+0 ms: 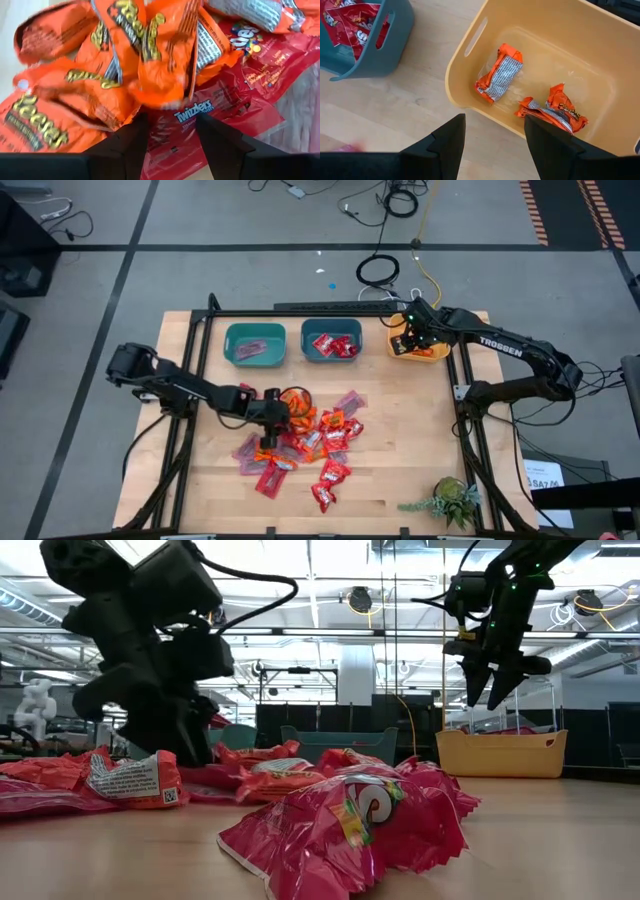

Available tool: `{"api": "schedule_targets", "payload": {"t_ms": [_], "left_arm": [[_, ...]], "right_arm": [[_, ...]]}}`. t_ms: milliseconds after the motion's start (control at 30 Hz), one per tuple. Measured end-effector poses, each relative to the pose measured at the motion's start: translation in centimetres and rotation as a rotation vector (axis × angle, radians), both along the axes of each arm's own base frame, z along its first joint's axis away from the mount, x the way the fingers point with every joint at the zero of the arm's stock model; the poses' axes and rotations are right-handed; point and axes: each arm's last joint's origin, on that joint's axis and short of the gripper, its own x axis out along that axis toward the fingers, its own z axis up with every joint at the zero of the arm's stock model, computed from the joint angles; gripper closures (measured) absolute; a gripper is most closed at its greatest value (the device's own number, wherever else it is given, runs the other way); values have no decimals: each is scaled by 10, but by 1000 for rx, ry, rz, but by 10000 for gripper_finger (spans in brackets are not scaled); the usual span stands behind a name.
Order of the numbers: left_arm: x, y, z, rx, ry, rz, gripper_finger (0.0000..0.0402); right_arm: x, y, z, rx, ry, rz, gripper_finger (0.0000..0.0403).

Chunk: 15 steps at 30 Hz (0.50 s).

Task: Sort candy
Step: Put the red chocolate into the green bin

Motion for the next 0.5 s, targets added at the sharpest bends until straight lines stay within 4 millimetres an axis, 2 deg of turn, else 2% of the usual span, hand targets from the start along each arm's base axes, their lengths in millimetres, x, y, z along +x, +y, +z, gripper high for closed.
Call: {"api": "schedule_targets", "payload": {"t_ms": [133, 333, 500], "left_arm": [[0, -2, -5, 1, 20, -3, 256], [-2, -5, 0, 1, 18, -15, 379], [-5, -7, 18, -3, 59, -27, 396]], "right_arm": [[0, 0, 0, -1, 1, 2, 206], [0, 0, 0, -1, 1, 2, 206], [0, 0, 0, -1, 0, 0, 206]]}}
